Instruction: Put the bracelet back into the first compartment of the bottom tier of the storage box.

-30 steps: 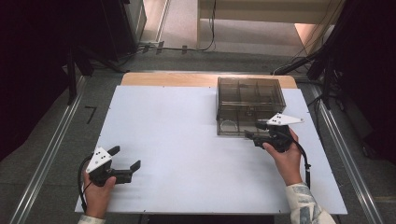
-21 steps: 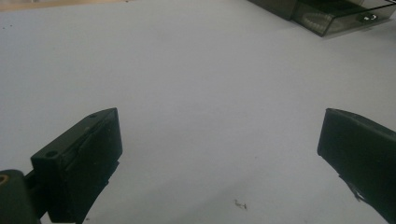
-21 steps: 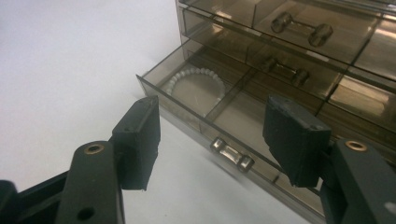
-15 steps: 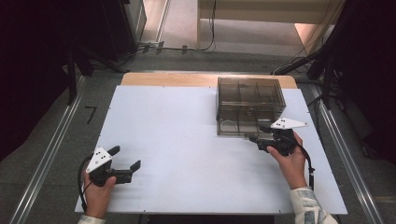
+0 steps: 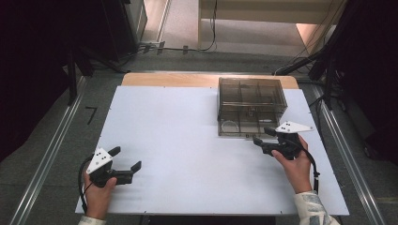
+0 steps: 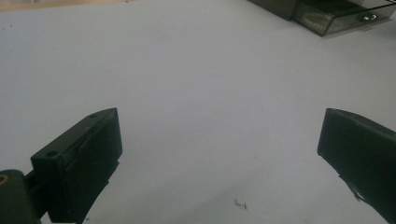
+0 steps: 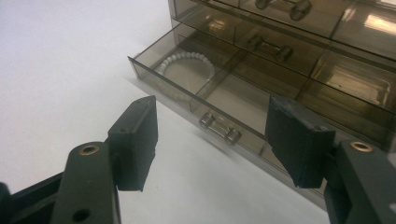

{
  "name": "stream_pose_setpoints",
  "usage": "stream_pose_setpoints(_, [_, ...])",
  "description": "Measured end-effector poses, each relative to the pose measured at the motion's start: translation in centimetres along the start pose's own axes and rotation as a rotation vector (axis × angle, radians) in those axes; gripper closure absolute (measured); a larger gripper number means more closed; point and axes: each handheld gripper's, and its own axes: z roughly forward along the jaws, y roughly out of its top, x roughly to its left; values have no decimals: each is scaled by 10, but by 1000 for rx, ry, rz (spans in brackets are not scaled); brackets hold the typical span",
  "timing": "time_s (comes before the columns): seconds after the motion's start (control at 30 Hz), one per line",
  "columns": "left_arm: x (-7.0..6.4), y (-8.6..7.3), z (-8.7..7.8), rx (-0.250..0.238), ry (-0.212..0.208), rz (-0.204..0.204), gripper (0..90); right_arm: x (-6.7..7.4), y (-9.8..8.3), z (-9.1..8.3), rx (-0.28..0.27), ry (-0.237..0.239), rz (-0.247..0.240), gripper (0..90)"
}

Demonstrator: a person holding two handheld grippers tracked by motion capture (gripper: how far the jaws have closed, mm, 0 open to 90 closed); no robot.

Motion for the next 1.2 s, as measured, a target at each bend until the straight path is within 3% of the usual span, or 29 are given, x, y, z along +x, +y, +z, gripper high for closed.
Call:
stream_pose_setpoints(0.63, [0, 0, 0, 3, 3, -2, 5, -16, -23, -19, 9, -45, 38, 256])
stream_pose_setpoints(1.2, [0, 0, 0, 2, 3, -5, 5, -27, -45, -37, 25, -94, 62, 249])
